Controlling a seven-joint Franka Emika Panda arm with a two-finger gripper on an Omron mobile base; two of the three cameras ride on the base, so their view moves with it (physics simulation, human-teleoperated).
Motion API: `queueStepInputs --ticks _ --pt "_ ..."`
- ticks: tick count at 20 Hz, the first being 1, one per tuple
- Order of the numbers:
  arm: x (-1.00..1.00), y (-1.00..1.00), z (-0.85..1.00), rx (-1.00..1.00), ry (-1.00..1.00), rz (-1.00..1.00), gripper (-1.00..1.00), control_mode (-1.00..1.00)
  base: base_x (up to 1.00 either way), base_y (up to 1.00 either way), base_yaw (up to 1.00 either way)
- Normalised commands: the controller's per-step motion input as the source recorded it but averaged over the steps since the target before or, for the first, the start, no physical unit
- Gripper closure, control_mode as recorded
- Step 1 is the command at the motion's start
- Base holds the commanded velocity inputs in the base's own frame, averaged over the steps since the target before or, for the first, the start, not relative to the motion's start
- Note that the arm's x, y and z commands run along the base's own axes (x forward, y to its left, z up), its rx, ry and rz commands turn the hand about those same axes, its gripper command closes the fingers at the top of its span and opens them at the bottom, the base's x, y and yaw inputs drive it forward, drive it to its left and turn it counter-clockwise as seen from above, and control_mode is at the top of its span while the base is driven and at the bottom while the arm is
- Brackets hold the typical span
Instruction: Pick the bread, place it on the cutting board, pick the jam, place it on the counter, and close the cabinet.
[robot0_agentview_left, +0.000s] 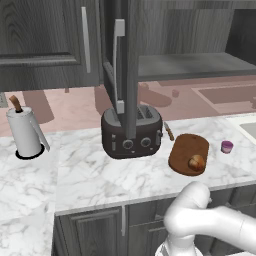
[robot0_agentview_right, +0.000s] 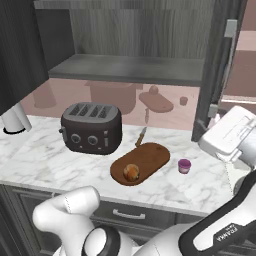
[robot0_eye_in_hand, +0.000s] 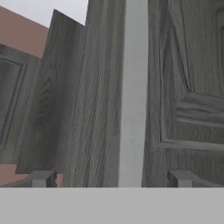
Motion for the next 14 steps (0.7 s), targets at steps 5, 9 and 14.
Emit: queueStepInputs --ticks 5,9,14 --pt "0.06 0.38 0.00 0.00 0.00 0.10 -1.00 -1.00 0.00 0.00 0.00" --pt "0.17 0.45 0.00 0.00 0.00 0.03 -1.00 -1.00 0.00 0.00 0.00" --pt "0.21 0.62 0.00 0.00 0.00 0.00 -1.00 -1.00 0.00 0.00 0.00"
